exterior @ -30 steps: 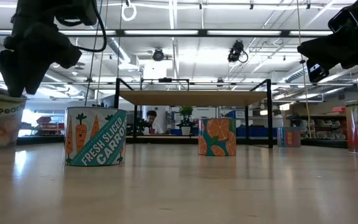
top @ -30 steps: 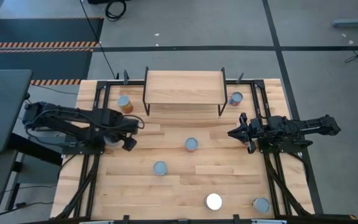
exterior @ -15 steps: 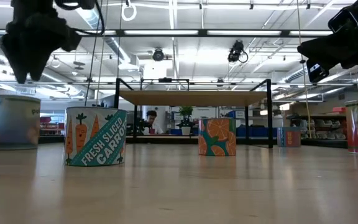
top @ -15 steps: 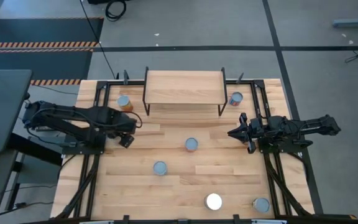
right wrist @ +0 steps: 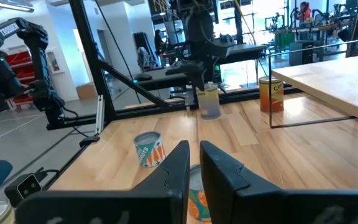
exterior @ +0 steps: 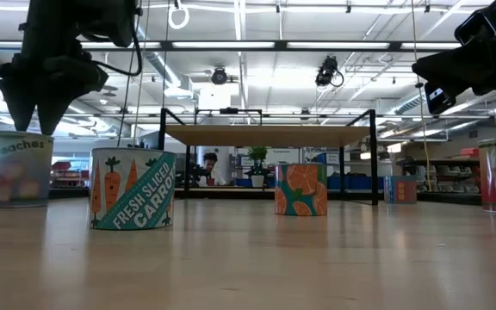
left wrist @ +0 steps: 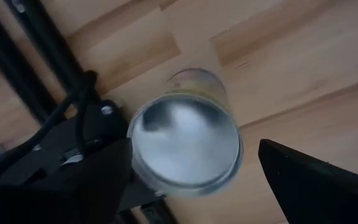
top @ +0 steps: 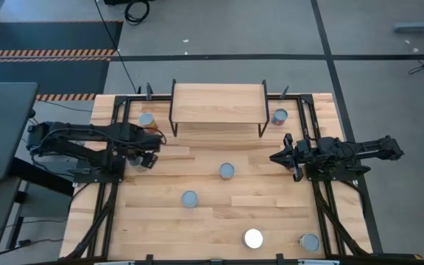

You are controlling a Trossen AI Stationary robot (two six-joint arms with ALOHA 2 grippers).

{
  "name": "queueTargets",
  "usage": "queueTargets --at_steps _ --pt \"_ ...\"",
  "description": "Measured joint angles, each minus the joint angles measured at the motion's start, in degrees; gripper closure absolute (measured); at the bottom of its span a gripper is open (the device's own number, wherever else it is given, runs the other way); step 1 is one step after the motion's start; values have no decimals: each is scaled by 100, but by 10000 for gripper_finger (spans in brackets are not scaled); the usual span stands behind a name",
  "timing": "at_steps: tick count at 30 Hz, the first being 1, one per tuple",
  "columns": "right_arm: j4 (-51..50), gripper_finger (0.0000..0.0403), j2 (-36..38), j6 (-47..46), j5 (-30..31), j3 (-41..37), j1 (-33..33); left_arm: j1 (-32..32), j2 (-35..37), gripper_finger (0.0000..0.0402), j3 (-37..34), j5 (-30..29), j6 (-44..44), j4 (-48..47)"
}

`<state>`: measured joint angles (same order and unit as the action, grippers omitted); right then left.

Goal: Pick and place cans onto a shelf
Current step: Put the top canned peaches on the shelf

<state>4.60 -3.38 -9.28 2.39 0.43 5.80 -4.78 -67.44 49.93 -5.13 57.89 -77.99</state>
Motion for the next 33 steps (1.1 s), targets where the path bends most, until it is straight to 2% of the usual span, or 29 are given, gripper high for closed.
queueTargets --at_steps 6,10,19,25,28,33 --pt "0 358 0 0 0 2 0 -13 4 46 -176 7 -4 8" --pt "0 358 0 0 0 0 0 -110 -5 46 -459 169 -1 359" --pt "0 358 2 0 0 1 0 -103 -4 46 -456 -134 -7 622" --pt "0 358 0 0 0 0 0 98 -18 47 -930 -63 31 1748" --pt "0 358 1 0 0 0 0 168 -44 47 -1111 -38 114 2006" --pt "0 358 2 0 0 1 0 333 -35 76 -1121 -179 -31 2066"
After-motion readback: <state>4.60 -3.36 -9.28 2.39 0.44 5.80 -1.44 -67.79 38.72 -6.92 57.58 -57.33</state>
